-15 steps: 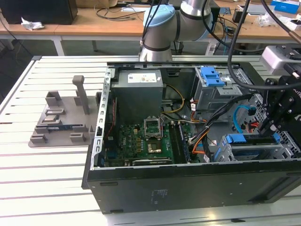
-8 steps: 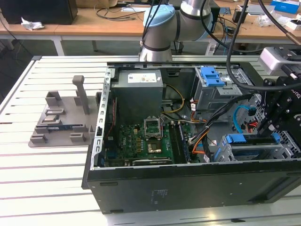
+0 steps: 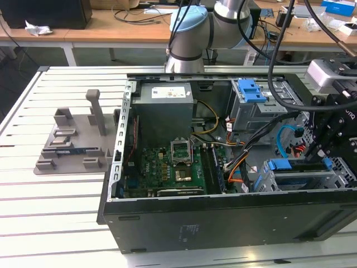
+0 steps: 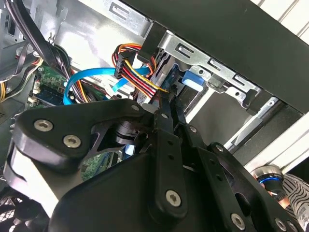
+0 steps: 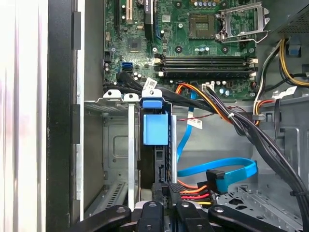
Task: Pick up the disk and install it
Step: 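Insert the first disk wire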
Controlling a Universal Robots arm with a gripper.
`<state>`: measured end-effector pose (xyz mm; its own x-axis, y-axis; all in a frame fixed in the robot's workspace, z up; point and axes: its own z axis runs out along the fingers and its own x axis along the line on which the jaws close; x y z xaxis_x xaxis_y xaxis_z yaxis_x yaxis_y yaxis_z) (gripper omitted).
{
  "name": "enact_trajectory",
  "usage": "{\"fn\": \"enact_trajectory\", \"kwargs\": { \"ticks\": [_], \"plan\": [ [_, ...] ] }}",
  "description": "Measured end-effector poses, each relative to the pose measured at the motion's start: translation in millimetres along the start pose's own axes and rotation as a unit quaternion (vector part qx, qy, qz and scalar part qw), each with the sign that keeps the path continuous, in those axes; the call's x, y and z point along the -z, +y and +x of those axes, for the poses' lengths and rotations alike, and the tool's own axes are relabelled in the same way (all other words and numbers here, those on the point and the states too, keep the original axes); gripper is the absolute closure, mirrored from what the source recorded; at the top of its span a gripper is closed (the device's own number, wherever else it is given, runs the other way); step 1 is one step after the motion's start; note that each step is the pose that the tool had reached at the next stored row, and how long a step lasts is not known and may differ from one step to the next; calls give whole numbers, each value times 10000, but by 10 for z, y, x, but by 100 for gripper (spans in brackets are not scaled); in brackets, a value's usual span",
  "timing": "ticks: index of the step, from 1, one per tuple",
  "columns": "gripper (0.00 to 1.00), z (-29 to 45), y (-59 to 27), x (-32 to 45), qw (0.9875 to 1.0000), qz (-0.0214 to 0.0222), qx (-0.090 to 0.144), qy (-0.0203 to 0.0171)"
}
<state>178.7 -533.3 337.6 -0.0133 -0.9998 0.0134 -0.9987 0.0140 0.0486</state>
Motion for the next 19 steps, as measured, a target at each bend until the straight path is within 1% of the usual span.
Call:
{"fn": "enact_trajectory", "kwargs": {
  "ticks": [5,6,7,9,11,12,15,18,19],
  "plan": [
    [83,-1,-2,-5,10000,-1,0,-2],
    [82,-1,-2,-10,10000,-2,0,-8],
    [76,-1,-3,-9,10000,-1,0,-5],
    [76,0,-3,3,10000,-1,0,-1],
    [76,1,4,140,10000,-1,0,-3],
    [76,2,6,186,10000,-1,0,-3],
    [76,3,10,260,10000,-1,0,-3],
    [77,-2,14,356,10000,-1,0,-3],
    [84,-2,16,382,10000,-1,0,-3]
  ]
}}
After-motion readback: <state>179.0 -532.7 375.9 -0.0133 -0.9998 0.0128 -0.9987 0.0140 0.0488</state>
